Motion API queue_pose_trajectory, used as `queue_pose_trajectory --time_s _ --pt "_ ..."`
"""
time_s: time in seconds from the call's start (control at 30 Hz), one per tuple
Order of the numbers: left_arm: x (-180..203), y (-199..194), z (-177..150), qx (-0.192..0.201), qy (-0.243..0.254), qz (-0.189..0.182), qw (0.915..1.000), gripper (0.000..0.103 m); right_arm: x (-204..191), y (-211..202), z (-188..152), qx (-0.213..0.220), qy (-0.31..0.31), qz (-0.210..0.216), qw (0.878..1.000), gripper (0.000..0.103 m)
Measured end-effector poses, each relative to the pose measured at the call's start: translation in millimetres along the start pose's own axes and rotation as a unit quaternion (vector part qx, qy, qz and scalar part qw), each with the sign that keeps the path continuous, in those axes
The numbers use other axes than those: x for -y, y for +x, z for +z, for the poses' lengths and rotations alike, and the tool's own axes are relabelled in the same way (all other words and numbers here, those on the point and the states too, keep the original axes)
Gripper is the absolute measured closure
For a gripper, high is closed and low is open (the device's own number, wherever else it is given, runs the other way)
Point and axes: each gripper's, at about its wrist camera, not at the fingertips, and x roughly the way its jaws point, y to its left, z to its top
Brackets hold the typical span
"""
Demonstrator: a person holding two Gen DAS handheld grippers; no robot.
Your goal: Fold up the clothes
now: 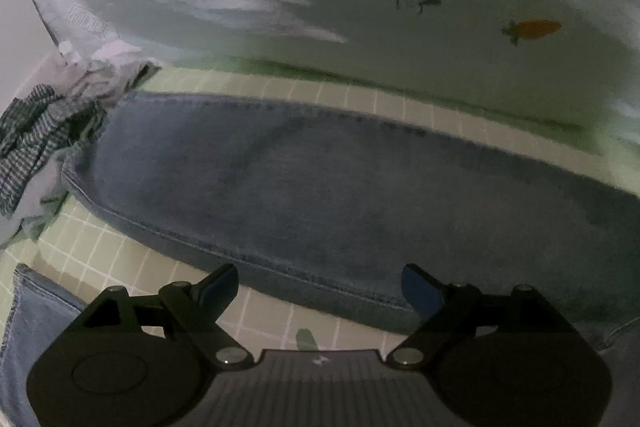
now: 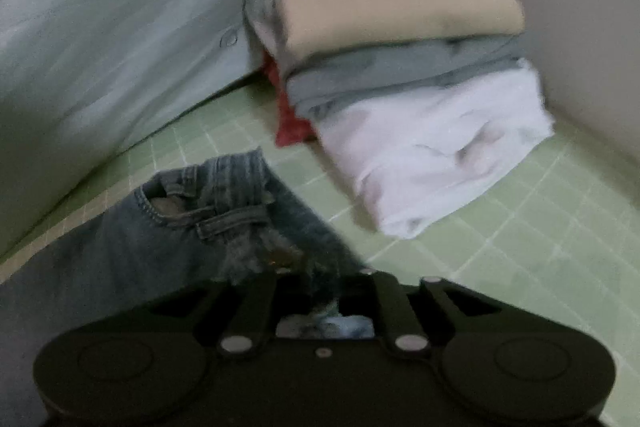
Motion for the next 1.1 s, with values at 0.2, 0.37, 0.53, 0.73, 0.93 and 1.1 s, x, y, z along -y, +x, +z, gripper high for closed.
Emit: queue_pose_trajectory --time_s 0.2,0.37,0.53,0.73,0.93,1.1 --pt "-0.3 -7.6 -5.0 0.002 -0.003 -0.006 1.0 0.013 15.4 -26.3 -13.7 0.001 0.018 0.057 0.998 0.042" --pt "-0.2 -12.7 -9.4 0.0 -0.006 -0.014 0.9999 0.012 -0.5 -13.9 -33.1 -0.034 0.009 0.052 0.998 0.024" --pt "-5.3 -13.2 -9.7 0.002 -0.013 -0.011 0.9999 0.012 -12.5 -7.8 -35.4 -0.031 -0.009 0.009 0.999 0.081" --pt "-15.1 -8.8 -8.1 -0.004 -0.026 -0.004 0.9996 0.012 -31.2 -31.6 -21.9 0.029 -0.056 -0.018 0.998 0.082" --pt "-26.3 -8.2 -2.5 0.001 -0.041 0.002 0.9991 0.012 -37.1 -1.0 -12.7 0.005 -0.052 -0.01 0.999 0.077" --pt "-42.5 -24.9 -4.2 0.029 -0.055 0.002 0.9981 0.009 -6.6 -17.5 -19.7 -0.005 -0.009 -0.038 0.999 0.025"
